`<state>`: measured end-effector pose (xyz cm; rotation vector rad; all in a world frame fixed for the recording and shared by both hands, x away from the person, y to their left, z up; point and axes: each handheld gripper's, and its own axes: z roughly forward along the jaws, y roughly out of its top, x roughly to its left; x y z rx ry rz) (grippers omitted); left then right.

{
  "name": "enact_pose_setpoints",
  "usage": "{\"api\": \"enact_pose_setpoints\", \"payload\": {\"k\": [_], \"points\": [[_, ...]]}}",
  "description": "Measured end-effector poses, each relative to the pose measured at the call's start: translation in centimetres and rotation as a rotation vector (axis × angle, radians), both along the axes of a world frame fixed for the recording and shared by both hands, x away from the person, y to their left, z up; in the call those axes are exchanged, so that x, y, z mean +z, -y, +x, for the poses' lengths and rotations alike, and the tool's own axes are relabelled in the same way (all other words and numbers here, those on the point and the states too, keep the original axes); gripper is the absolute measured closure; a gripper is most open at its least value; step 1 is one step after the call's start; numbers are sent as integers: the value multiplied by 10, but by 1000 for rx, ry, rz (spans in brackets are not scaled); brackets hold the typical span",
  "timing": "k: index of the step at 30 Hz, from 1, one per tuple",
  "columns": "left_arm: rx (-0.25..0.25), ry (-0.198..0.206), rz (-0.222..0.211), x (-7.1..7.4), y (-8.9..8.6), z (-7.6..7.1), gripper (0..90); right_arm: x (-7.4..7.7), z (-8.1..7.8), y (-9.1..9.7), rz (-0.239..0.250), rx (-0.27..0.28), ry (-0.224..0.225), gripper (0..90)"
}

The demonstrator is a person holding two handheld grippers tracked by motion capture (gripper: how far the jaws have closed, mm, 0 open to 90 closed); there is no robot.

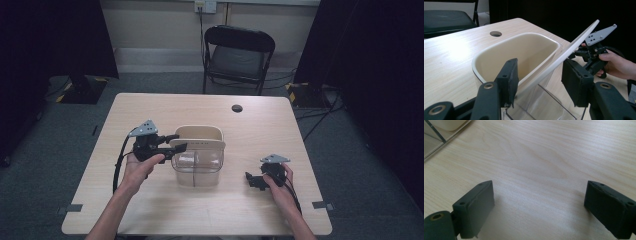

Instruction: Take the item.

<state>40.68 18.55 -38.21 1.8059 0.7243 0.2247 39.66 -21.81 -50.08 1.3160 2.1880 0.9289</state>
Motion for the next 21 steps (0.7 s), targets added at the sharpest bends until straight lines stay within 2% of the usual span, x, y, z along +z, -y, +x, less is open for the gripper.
{"api": "enact_pose_setpoints", "payload": {"k": [21], "points": [[-2, -3, -4, 0, 0, 0, 474, 0, 0, 0, -1, 2, 1, 87]]}}
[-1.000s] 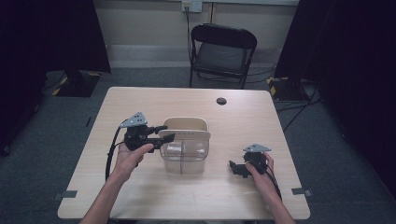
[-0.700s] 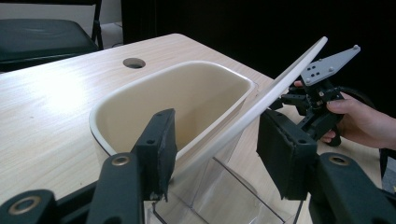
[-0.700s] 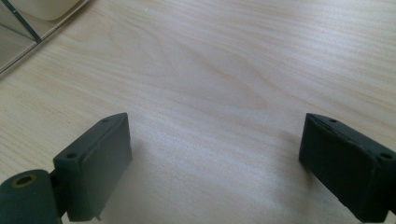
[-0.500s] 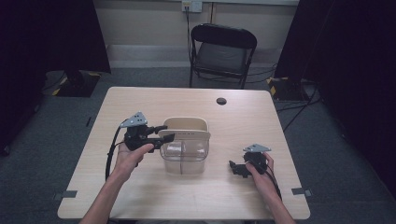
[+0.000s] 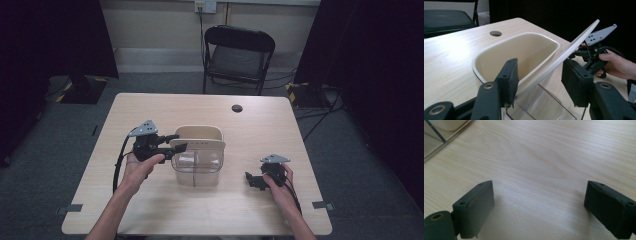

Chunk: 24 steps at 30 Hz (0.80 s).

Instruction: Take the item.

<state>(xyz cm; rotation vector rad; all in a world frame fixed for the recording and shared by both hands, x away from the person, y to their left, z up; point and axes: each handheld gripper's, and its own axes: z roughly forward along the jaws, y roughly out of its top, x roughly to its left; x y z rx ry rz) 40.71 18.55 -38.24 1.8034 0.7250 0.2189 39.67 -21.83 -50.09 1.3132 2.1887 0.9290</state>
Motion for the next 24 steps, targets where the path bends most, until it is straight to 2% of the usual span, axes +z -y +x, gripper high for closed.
{"api": "enact_pose_setpoints", "payload": {"k": [24], "points": [[4, 1, 8, 0, 0, 0, 474, 0, 0, 0, 0, 0, 0, 87]]}}
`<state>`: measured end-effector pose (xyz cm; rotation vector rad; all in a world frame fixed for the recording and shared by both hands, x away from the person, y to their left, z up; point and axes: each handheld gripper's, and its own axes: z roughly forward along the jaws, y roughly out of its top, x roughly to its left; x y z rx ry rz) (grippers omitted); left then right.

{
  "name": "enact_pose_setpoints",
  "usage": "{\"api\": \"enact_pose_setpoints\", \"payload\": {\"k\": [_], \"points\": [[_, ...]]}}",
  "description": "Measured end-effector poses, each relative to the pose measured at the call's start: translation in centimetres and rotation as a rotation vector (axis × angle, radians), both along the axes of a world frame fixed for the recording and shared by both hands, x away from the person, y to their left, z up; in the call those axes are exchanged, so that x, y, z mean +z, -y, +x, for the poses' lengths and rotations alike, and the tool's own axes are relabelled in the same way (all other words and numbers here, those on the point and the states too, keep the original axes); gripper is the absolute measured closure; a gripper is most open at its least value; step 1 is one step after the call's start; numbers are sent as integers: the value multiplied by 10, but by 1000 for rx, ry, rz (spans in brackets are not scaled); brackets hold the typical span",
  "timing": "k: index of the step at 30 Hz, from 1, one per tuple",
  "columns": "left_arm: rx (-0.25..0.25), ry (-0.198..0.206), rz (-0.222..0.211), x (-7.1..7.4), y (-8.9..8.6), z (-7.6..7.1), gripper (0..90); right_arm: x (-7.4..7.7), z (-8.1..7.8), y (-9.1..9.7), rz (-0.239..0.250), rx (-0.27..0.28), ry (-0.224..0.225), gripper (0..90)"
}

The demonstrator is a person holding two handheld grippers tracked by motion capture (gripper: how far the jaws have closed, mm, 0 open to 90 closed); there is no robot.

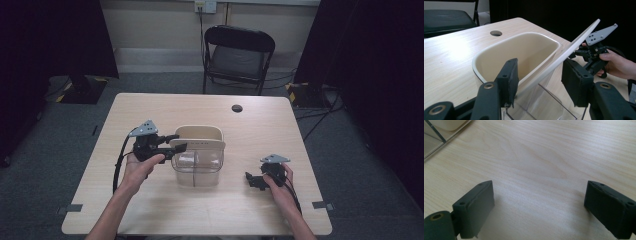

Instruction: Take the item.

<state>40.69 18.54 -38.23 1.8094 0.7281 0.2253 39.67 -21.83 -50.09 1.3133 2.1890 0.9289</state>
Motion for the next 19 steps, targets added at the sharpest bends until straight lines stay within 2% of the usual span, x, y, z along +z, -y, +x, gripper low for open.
{"api": "enact_pose_setpoints", "payload": {"k": [19], "points": [[0, -2, -6, 0, 0, 0, 473, 0, 0, 0, 0, 0, -1, 85]]}}
